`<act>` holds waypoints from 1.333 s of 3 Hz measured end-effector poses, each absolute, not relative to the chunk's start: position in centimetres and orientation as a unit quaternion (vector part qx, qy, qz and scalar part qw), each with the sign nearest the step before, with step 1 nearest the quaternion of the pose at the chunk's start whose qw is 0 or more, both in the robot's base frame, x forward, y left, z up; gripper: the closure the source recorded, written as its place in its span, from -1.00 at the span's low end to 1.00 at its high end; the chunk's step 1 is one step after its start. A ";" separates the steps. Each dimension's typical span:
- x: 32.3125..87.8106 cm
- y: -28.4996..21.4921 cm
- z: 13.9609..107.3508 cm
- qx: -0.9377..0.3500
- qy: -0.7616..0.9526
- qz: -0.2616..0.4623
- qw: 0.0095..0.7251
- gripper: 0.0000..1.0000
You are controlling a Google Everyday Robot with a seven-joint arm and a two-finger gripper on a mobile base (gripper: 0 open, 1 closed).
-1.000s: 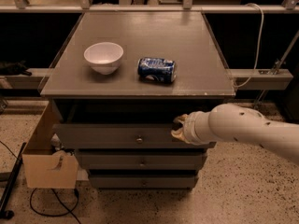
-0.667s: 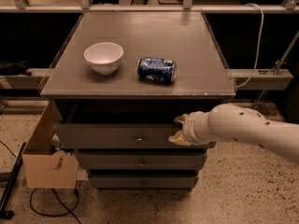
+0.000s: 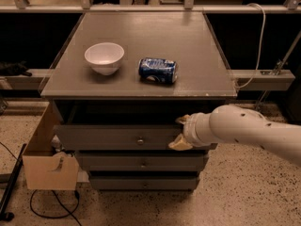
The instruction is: Open top drawer
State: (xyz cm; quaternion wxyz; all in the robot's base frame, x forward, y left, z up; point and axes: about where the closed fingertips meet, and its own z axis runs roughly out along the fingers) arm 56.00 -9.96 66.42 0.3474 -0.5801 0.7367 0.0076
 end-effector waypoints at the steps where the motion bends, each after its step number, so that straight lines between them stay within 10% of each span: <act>1: 56.0 -10.0 66.4 -0.580 0.737 0.008 0.347 1.00; 4: 56.0 -10.0 66.4 -0.580 0.737 0.008 0.347 -0.46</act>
Offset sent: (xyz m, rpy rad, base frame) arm 0.0000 0.0000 0.0000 0.0000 0.0000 0.0000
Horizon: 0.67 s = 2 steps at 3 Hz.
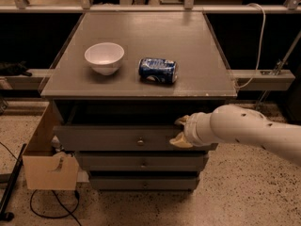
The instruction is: Open top drawer
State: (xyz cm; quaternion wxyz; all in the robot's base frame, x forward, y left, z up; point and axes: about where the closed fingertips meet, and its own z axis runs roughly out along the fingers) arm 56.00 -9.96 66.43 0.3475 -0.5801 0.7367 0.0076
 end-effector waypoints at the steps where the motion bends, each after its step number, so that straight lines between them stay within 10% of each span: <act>1: 56.2 -10.0 66.4 -0.581 0.737 0.006 0.346 -1.00; 2: 58.2 -10.0 65.3 -0.587 0.738 -0.008 0.333 -1.00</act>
Offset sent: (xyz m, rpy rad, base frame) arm 0.0130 -0.0012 -0.0063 -0.0375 0.0028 -0.0051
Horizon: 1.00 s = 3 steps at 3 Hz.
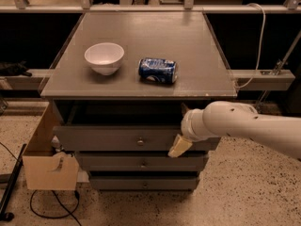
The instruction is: Open top drawer
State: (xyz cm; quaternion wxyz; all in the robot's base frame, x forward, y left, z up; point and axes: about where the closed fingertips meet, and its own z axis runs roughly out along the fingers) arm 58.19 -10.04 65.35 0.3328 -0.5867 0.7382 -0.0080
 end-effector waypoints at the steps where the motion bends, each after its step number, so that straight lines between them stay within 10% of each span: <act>1: 58.2 -10.0 65.3 -0.587 0.738 -0.008 0.333 -1.00; 3: 58.2 -10.0 65.3 -0.587 0.738 -0.008 0.333 -0.16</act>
Offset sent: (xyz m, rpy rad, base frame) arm 0.0000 0.0000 0.0000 0.0000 0.0000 0.0000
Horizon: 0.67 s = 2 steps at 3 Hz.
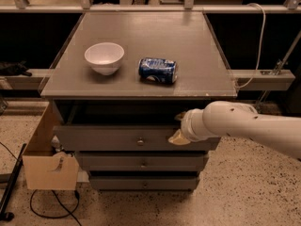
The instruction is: Open top drawer
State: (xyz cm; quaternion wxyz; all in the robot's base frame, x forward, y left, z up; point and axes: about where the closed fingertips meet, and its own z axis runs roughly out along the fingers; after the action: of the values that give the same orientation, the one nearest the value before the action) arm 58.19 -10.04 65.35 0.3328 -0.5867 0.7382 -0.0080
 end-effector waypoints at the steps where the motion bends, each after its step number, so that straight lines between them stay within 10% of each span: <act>1: 58.2 -10.0 65.3 -0.587 0.738 -0.008 0.333 0.30; 2: 56.4 -10.4 65.1 -0.574 0.744 0.003 0.341 0.77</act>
Offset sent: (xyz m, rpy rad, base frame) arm -0.1056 -0.0267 -0.0142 0.2005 0.0255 -0.1066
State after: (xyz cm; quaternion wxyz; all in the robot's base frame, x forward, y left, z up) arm 56.37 -10.44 65.09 0.3411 -0.5744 0.7441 0.0031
